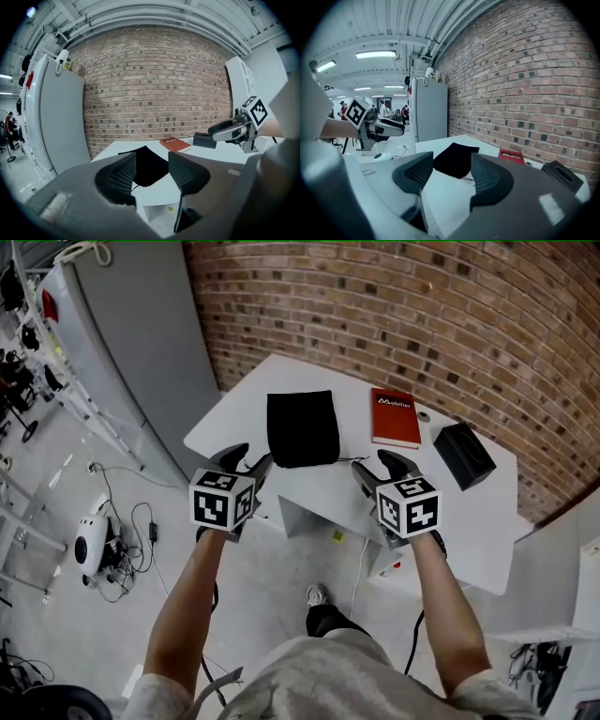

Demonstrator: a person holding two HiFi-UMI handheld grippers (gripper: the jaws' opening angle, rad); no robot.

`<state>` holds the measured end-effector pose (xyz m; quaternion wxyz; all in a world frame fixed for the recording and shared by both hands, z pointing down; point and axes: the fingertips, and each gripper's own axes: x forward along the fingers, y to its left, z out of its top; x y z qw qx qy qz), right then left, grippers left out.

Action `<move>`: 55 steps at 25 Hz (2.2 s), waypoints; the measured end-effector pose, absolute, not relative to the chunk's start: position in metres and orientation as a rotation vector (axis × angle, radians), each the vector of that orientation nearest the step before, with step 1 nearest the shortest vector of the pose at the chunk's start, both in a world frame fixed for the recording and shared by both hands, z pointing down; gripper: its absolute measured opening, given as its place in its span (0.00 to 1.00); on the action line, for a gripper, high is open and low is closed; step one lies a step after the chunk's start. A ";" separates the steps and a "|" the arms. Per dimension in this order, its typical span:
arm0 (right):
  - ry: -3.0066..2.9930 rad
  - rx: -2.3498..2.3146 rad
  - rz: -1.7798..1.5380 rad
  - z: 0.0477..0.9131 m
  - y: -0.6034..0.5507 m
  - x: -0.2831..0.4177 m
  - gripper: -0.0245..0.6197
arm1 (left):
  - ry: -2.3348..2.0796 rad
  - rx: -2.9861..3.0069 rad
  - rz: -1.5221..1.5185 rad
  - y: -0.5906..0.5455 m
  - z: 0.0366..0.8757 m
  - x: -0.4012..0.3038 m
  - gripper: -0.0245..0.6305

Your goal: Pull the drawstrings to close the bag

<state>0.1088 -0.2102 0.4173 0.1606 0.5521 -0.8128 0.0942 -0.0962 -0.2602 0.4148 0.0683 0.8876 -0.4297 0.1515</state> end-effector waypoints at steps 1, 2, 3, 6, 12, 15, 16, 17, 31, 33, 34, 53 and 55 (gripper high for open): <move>-2.317 1.562 0.275 0.423 -0.216 0.110 0.41 | -1.288 2.672 0.475 -0.266 0.420 -0.096 0.37; -2.312 1.548 0.282 0.428 -0.221 0.111 0.41 | -1.281 2.670 0.495 -0.271 0.426 -0.095 0.37; -2.307 1.534 0.290 0.434 -0.226 0.112 0.41 | -1.272 2.670 0.516 -0.276 0.431 -0.094 0.37; -2.293 1.497 0.304 0.449 -0.241 0.115 0.41 | -1.246 2.672 0.577 -0.290 0.447 -0.092 0.37; -2.275 1.429 0.338 0.476 -0.270 0.119 0.41 | -1.170 2.676 0.716 -0.310 0.482 -0.087 0.37; -2.262 1.386 0.339 0.490 -0.283 0.121 0.41 | -1.107 2.682 0.789 -0.319 0.501 -0.083 0.37; -2.257 1.371 0.339 0.495 -0.288 0.122 0.41 | -1.091 2.679 0.813 -0.323 0.507 -0.082 0.37; -2.252 1.358 0.340 0.499 -0.292 0.124 0.41 | -1.077 2.676 0.838 -0.327 0.514 -0.082 0.37; -2.192 1.088 0.314 0.564 -0.323 0.125 0.41 | -0.875 2.664 1.271 -0.353 0.587 -0.079 0.37; -2.182 1.055 0.318 0.573 -0.327 0.124 0.41 | -0.833 2.667 1.316 -0.356 0.596 -0.079 0.37; -2.174 1.038 0.320 0.578 -0.328 0.124 0.40 | -0.807 2.673 1.332 -0.357 0.601 -0.078 0.37; -2.031 0.703 0.211 0.644 -0.347 0.119 0.31 | -0.594 2.584 1.536 -0.369 0.654 -0.080 0.34; -2.019 0.671 0.214 0.647 -0.346 0.119 0.28 | -0.589 2.578 1.534 -0.370 0.656 -0.079 0.33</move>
